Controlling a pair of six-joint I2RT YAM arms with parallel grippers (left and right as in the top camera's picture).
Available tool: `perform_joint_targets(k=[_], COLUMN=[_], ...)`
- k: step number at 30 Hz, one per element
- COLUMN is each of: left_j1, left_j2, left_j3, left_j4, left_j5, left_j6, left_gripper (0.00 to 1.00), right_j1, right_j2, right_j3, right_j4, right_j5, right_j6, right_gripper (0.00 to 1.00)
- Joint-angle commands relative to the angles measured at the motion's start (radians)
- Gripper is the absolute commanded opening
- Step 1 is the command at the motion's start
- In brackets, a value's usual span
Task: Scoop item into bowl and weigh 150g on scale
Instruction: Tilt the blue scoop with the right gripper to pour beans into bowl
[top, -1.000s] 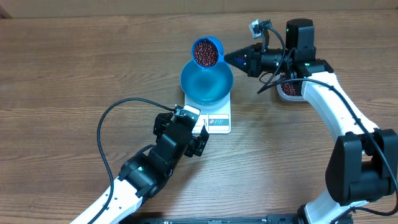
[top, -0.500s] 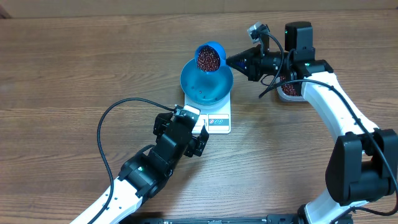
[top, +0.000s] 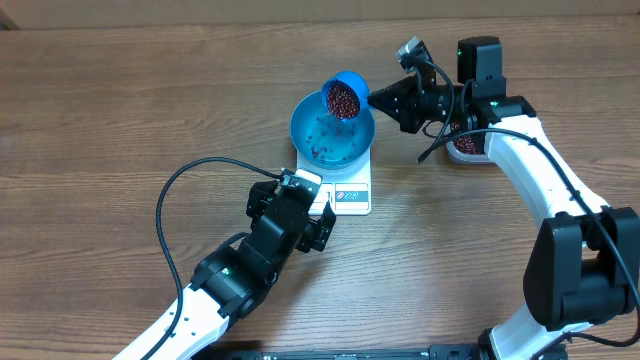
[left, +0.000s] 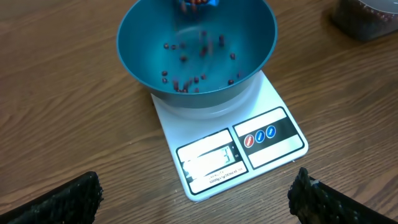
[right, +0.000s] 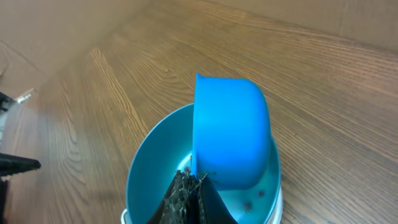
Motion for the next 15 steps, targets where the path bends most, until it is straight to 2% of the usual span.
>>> perform_joint_targets(k=[1,15], left_j1=[0.006,0.006], left_j2=[0.006,0.006], left_j3=[-0.008,-0.008], left_j4=[0.001,0.001], left_j5=[-0.018,-0.018], left_j6=[0.019,0.019], left_gripper=[0.99,0.99], right_j1=[0.0,0.0], right_j2=[-0.001,-0.001], right_j3=[0.005,0.005], right_j4=[-0.006,-0.009], right_j5=[-0.013,-0.051], right_j6=[-0.082,-0.217], right_gripper=[0.04,0.04])
